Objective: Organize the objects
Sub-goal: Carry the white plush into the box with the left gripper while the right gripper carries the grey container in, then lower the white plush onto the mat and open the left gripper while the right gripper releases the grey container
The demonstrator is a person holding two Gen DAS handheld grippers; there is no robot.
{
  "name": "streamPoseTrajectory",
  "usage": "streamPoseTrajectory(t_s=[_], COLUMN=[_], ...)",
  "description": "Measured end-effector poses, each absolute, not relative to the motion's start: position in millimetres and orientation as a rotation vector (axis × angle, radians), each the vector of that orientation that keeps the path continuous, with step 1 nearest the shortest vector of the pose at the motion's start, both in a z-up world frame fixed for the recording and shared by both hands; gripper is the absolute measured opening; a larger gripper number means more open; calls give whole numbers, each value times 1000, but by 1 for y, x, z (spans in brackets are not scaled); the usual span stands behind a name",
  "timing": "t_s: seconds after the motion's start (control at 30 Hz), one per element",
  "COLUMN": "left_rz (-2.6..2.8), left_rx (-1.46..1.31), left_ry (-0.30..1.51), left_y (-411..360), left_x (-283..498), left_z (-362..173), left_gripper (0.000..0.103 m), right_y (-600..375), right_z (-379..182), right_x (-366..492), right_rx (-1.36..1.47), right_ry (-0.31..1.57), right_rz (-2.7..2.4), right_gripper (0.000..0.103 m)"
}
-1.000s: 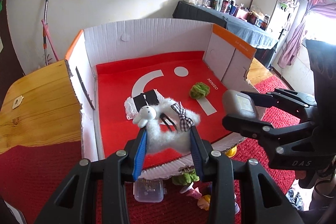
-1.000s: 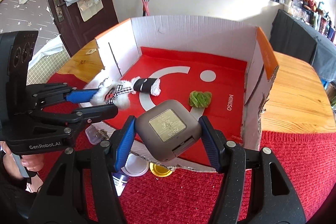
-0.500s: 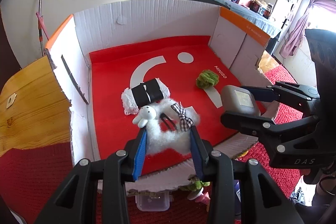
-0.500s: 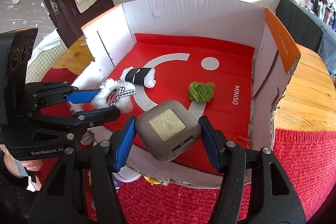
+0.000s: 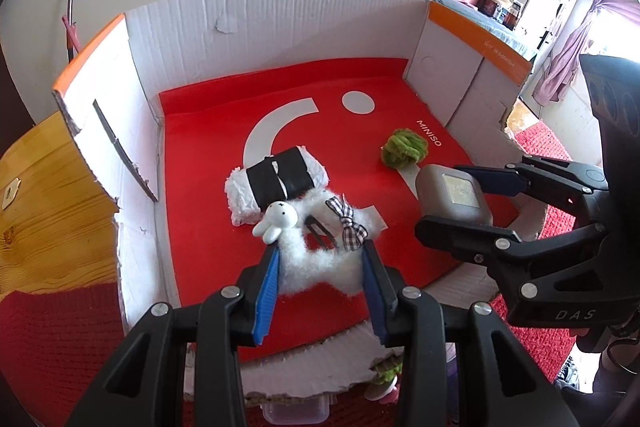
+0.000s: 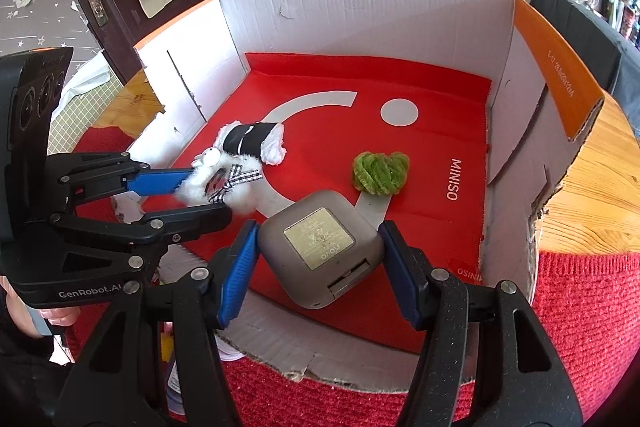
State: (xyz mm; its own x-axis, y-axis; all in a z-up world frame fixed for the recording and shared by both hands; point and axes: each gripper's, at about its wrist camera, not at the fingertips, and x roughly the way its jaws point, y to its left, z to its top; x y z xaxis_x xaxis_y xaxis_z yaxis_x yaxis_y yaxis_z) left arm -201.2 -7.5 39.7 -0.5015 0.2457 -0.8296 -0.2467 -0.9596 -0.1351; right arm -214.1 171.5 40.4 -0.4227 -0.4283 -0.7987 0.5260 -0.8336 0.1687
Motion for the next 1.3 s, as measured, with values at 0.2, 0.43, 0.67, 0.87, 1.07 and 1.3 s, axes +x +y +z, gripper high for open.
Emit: streamPoseTrajectory(t_s=[0.2, 0.43, 0.67, 0.87, 1.07, 1.3], left_rz=[2495, 2492, 2497, 2498, 2499, 2504], left_rx=[-1396, -1406, -1406, -1407, -1407, -1405], left_ry=[-6, -5, -3, -4, -3, 4], left_y=[-10, -10, -11, -13, -13, -15], left_x=[-205, -209, -212, -213, -213, -216], left_z=[37, 34, 34, 35, 35, 34], left_gripper=[40, 40, 41, 41, 41, 41], right_y=[170, 170, 169, 168, 168, 166], right_z=[36, 33, 31, 29, 28, 27], right_x=[-218, -220, -224, -226, -230, -232], right_rx=[1234, 1241, 1242, 1242, 1239, 1235], right_ry=[144, 145, 148, 146, 153, 170], right_rz=[-2248, -2250, -2256, -2260, -2270, -2281], right_gripper=[59, 59, 59, 59, 59, 59])
